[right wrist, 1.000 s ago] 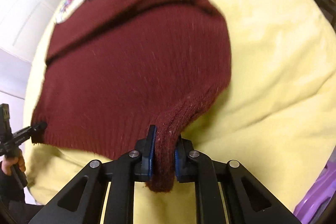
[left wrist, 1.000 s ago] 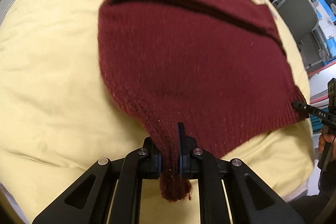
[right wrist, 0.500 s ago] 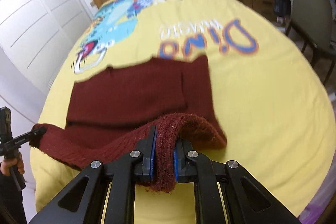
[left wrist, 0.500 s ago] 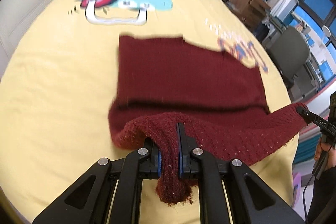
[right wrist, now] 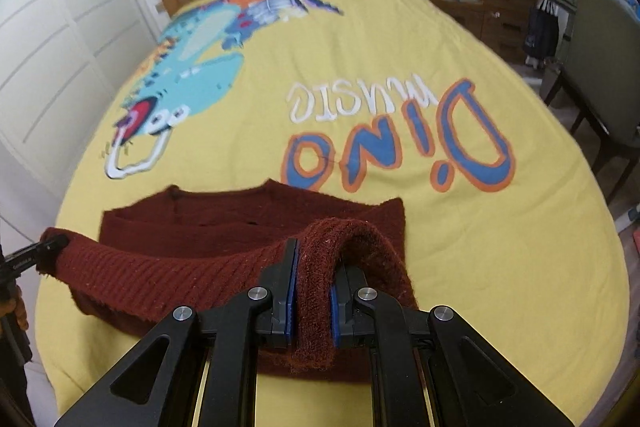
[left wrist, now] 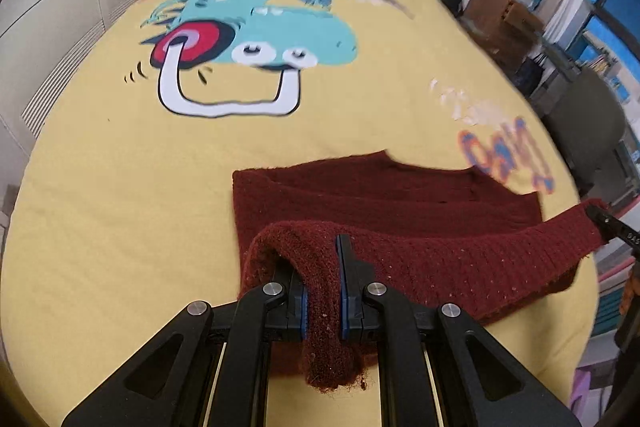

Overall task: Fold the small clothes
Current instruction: 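Lift the hem with both grippers and fold it over toward the collar, release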

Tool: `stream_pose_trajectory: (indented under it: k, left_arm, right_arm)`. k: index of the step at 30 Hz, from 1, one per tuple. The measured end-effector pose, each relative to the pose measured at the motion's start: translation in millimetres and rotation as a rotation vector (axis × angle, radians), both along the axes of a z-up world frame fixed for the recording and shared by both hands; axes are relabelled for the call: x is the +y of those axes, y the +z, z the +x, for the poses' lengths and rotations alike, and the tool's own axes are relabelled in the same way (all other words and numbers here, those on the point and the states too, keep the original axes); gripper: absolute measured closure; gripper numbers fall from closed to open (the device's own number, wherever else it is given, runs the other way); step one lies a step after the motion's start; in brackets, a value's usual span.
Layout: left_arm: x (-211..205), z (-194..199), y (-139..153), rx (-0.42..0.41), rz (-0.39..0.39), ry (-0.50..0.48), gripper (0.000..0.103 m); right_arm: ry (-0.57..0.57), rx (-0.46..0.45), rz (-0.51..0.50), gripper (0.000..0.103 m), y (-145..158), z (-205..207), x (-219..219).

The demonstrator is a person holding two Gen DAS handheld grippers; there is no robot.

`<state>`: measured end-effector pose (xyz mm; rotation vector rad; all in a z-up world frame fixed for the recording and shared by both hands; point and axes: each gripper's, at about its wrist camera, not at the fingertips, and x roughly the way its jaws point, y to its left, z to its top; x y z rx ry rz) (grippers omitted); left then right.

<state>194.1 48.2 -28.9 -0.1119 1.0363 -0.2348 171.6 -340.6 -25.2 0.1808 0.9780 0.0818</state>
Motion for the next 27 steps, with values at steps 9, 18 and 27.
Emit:
stream_pose_trajectory:
  k: [9, 18, 27]
  left_arm:
    - [-10.1, 27.1, -66.9, 0.079, 0.104, 0.058, 0.092]
    - [-11.4, 38.2, -68.2, 0.112, 0.111, 0.096, 0.055]
    - [-36.4, 20.4, -33.9, 0.036, 0.051, 0.009, 0.004]
  right_arm:
    - [-0.019, 0.176, -0.072, 0.089, -76.9, 44.1, 10.6]
    - [-0.031, 0.151, -0.074, 0.044, -76.5, 41.6, 13.0]
    - [0.031, 0.019, -0.171, 0.014, -40.0, 16.3, 43.6]
